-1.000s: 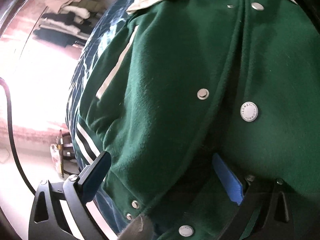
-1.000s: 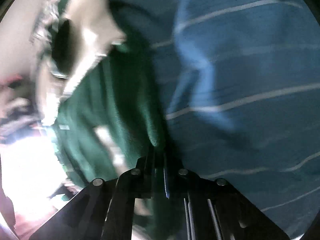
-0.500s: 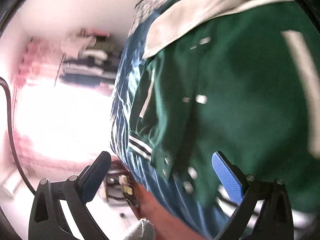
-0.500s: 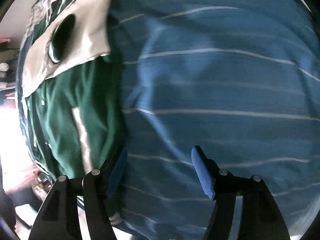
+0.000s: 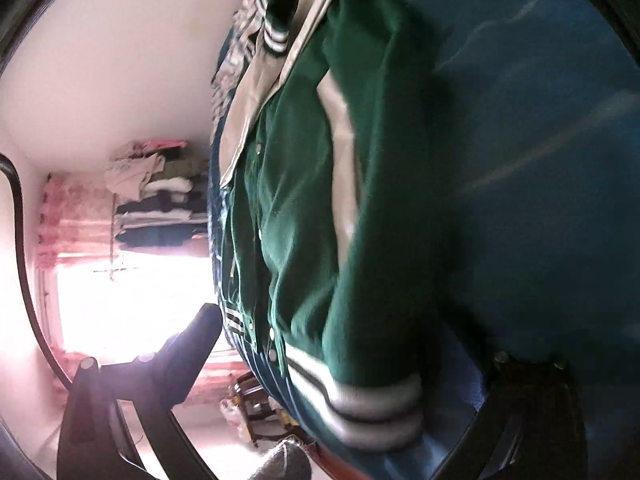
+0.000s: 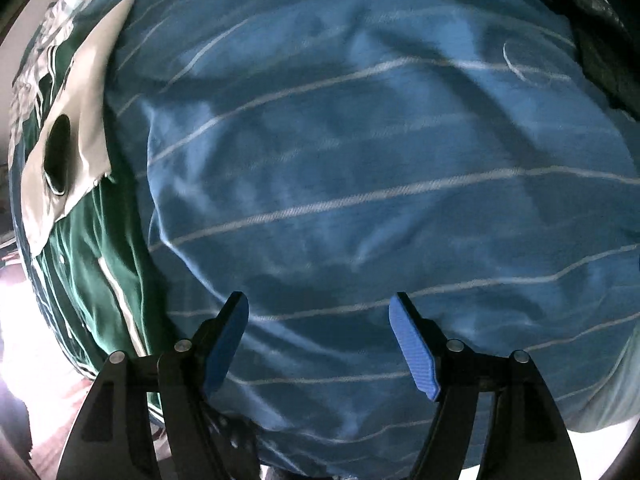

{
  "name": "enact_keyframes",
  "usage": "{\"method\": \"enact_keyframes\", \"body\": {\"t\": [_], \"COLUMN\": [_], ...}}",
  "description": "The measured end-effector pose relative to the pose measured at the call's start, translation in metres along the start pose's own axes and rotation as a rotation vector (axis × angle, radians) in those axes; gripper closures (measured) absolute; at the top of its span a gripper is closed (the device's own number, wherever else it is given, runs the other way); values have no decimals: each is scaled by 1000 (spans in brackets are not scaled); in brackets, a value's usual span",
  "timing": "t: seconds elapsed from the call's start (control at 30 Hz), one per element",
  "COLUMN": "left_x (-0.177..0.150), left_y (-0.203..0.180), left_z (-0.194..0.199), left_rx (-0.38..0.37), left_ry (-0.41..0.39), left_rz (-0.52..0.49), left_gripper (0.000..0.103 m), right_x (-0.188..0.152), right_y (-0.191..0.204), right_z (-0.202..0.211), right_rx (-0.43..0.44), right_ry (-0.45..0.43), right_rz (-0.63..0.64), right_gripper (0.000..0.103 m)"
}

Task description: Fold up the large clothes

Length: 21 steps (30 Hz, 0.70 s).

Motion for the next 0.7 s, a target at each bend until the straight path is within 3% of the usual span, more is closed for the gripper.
{"method": "enact_keyframes", "body": {"t": [0.23, 0.37, 0.47, 0.53, 0.6, 0.7], "left_x": [20, 33, 36, 37, 37, 37], "left_y": [31, 63, 83, 91, 96, 107], "left_z": [-40, -47, -50, -50, -50, -50], "left_rx": [54, 101, 14, -62, -139, -178], "left_ry": [90, 87, 93, 103, 111, 100], "left_rz": [129, 198, 270, 310, 334, 340], "left_gripper": [0, 2, 30, 62, 81, 84], "right_x": [20, 47, 75, 89, 105, 121], "right_y": [23, 62, 108, 139, 172, 217], "right_z": [-1, -4, -6, -9, -16, -29], "right_rx": [44, 203, 405, 546, 691, 816], "right_ry": [-3, -28, -39, -29, -3, 50], "right_rz": [40, 76, 117, 128, 123, 122], "right_gripper": [28, 28, 24, 16, 16, 15]}}
Point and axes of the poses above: each gripper's, at about its wrist camera, not at the fingertips, and z roughly against the way its jaws point, y to its left, x to its top, the point moved 10 cm from there along -z, roughly the way its jaws point, and after that the axes turned 1 degree about -y, right-handed, at the moved point
